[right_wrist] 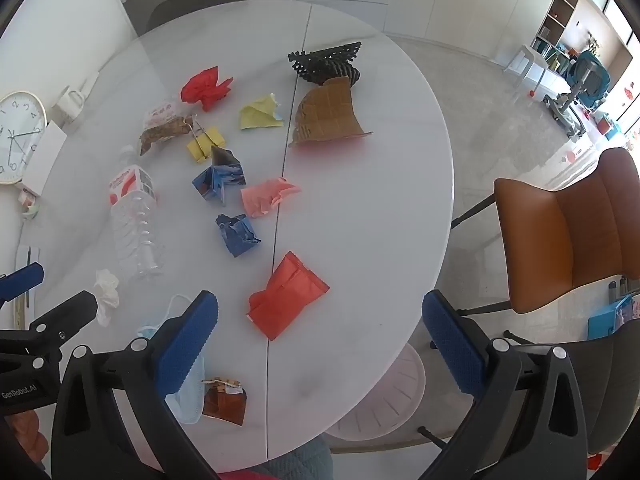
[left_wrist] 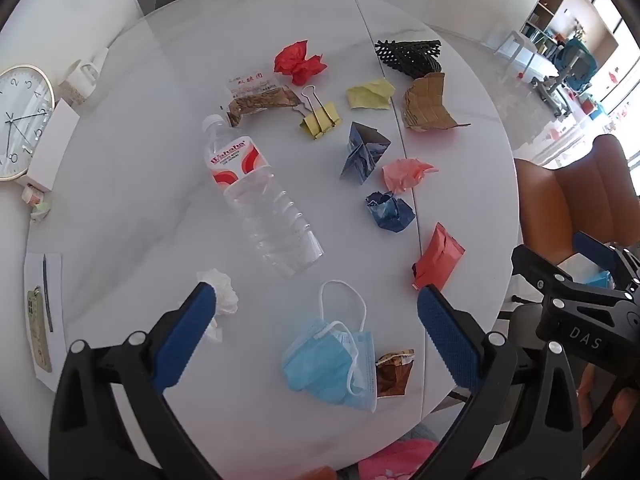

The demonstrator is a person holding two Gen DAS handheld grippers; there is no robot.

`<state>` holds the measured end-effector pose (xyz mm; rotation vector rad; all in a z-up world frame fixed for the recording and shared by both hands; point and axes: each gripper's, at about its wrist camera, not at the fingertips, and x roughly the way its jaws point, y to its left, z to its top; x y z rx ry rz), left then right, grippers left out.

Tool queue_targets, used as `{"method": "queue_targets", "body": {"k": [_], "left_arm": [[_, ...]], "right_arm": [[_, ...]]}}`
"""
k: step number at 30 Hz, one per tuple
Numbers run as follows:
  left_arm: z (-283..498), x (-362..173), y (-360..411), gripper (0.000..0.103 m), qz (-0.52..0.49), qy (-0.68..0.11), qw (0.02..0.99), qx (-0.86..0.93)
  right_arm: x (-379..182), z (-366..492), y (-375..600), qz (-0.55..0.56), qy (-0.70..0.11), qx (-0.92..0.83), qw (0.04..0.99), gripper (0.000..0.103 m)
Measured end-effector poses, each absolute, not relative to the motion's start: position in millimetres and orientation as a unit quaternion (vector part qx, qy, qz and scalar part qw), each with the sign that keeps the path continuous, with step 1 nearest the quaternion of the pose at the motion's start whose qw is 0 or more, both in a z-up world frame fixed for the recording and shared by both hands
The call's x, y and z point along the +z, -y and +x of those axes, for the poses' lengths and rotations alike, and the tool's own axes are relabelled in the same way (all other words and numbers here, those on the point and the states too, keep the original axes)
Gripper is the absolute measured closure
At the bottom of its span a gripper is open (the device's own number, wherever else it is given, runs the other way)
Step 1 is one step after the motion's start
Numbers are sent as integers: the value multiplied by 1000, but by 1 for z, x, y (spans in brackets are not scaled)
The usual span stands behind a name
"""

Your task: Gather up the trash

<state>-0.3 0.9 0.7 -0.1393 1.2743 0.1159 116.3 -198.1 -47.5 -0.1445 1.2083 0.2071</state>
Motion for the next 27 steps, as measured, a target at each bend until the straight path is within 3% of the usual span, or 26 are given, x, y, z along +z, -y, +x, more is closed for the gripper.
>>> {"method": "queue_targets", "body": {"k": [27], "left_arm": [[-1, -2, 3, 6, -58, -597, 798, 54]], "right_arm": [[-48, 115, 198, -66, -567, 97, 815, 2]]}}
